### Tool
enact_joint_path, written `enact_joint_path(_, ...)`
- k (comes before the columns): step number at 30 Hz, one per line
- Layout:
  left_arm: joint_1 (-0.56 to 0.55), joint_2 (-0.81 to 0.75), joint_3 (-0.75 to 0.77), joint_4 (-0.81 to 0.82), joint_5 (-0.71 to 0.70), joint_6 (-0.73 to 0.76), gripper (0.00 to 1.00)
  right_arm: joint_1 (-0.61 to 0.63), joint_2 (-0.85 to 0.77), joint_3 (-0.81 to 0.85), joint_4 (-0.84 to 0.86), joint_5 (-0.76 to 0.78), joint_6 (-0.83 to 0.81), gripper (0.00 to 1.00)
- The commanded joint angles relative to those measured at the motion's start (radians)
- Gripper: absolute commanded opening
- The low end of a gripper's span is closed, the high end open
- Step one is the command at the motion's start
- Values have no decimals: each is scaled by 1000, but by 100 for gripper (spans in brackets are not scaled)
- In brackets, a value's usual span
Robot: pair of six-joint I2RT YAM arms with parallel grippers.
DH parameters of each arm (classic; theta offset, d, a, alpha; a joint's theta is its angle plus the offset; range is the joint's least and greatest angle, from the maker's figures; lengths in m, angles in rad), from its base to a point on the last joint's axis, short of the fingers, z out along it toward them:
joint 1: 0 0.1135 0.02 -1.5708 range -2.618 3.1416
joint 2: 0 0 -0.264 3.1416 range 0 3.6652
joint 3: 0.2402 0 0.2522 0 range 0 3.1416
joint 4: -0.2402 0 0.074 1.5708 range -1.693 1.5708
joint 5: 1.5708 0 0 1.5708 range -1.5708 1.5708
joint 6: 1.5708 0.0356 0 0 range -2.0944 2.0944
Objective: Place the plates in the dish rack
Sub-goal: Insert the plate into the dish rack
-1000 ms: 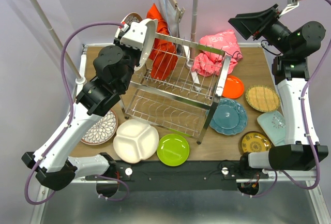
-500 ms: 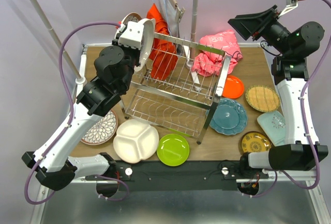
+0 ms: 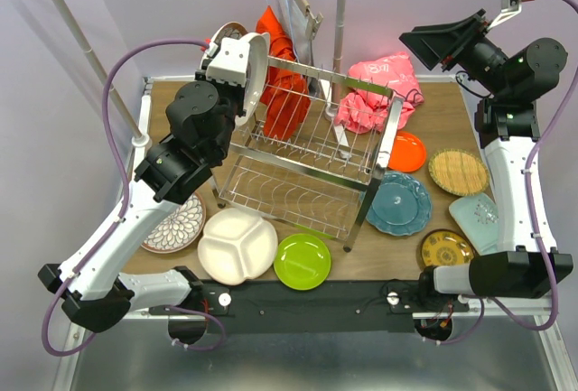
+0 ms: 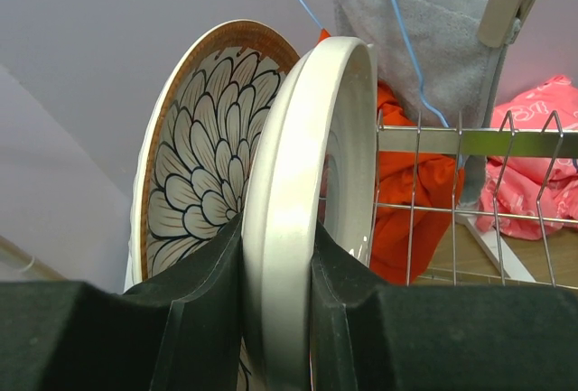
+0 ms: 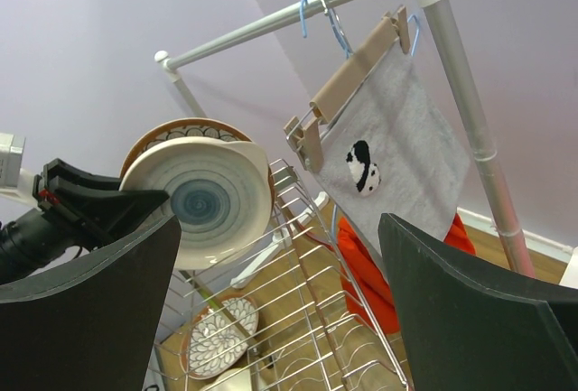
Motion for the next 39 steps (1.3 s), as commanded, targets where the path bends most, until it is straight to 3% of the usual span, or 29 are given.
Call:
enact_joint_path(1, -3, -25, -3, 69, -59, -19, 0, -8, -24, -7, -3, 13, 7, 100)
enact_joint_path(39, -6, 18, 49, 40, -55, -47, 42, -14, -27, -9, 0, 16, 15, 100)
